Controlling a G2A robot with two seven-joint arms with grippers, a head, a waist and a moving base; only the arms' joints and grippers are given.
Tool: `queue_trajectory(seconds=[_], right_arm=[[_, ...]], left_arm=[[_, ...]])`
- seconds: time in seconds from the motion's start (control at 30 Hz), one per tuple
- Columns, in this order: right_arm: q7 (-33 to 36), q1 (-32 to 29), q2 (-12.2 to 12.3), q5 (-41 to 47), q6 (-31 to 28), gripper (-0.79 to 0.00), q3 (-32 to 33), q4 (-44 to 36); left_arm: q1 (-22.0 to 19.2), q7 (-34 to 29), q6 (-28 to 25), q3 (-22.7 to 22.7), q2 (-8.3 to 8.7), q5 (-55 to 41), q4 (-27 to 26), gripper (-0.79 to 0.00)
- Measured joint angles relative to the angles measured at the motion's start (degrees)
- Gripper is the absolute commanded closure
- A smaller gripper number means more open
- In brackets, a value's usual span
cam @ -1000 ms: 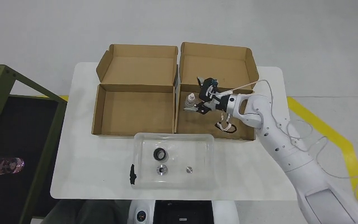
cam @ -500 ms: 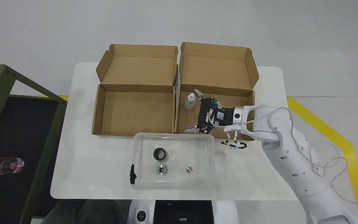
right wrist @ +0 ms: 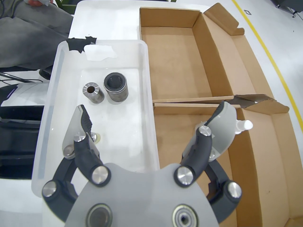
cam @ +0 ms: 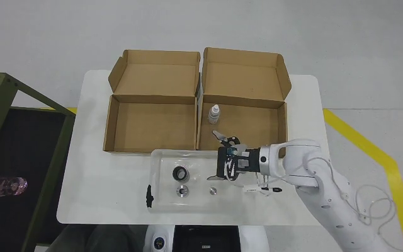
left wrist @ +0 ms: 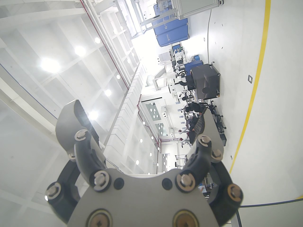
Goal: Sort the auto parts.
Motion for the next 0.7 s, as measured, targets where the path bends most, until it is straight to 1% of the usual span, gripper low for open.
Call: queue_trajectory(seconds=[0.33,0.7], right_arm=[[-0.11,-4.0,0.78,-6.22,-2.6,-0.785,-1.76,-2.05],[-0.5,-5.81,1.09,-14.65,-2.39,-0.785,-4.96,-2.15]], left_arm=[[0.0,0.0,0.0,0.0,0.0,0.0,0.0,-0.785],[0.0,0.0,0.0,0.0,0.0,0.0,0.0,-0.785]])
